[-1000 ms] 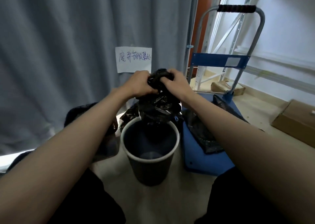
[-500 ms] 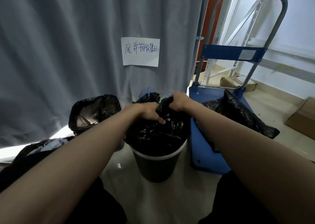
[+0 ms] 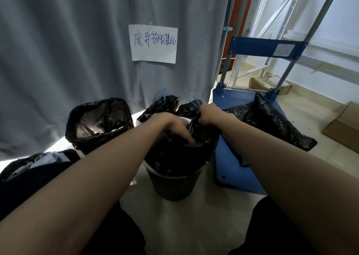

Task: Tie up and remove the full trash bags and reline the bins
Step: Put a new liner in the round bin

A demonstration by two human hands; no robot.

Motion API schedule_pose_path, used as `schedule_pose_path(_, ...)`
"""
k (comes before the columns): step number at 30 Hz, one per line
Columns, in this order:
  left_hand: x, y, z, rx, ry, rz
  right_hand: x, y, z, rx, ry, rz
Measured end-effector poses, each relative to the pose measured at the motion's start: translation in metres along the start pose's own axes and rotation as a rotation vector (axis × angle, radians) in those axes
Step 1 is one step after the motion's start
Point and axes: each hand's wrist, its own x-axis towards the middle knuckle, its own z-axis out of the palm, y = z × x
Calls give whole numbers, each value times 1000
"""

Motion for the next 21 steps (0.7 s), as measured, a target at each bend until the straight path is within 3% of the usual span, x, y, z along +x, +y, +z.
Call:
schedule_pose_path(6,-26,-22,-34,-142,541,36,-1,4,4,291,223,31)
schedule_pose_path(11,-37,-40,-35,303,932,-250,-1,7,7,468,283,15)
schedule_pose_path(16,-41,-65,-31,486,919,-444,2,8,7,512,288,4)
schedule_pose_path(21,-53,-82,-33,325,734,-442,-1,15,6,522,328,51)
